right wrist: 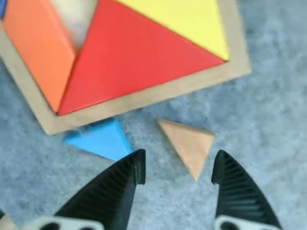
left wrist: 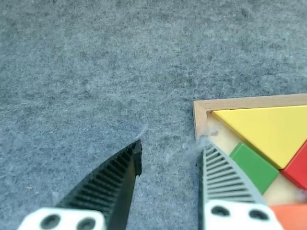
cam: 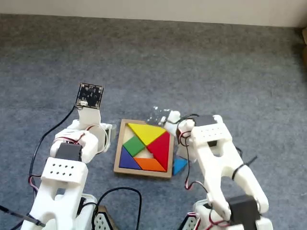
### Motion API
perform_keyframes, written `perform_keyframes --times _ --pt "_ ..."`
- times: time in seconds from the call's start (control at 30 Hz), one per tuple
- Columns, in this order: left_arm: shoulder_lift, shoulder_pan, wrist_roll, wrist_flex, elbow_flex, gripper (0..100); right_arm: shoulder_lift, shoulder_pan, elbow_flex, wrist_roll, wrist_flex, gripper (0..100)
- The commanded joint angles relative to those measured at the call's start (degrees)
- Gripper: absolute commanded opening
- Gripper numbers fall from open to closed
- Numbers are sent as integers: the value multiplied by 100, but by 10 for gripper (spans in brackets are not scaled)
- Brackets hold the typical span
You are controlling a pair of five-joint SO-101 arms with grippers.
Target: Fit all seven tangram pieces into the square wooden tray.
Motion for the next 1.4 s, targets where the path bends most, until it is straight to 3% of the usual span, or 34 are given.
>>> perform_keyframes --times 0.0,0.17,0.4,0.7,0.93,1.03,1.2,1.37 --pt "-119 -84 18 -123 -40 200 637 -57 -321 237 31 231" --pt "-119 -84 18 -123 -40 200 1481 -48 -664 229 -295 231" --pt "-136 -84 18 -123 -40 200 1569 48 -734 229 -391 224" --pt "-154 -84 18 -123 -40 200 1525 365 -743 237 -374 41" --pt "-145 -84 18 -123 -40 200 356 365 -699 185 31 31" --pt "-145 -84 18 -123 -40 200 -136 259 -681 167 75 31" --pt "-145 -84 18 -123 -40 200 -259 4 -681 -527 -31 39" --pt "-145 -84 18 -123 -40 200 -251 -31 -664 -677 -84 215"
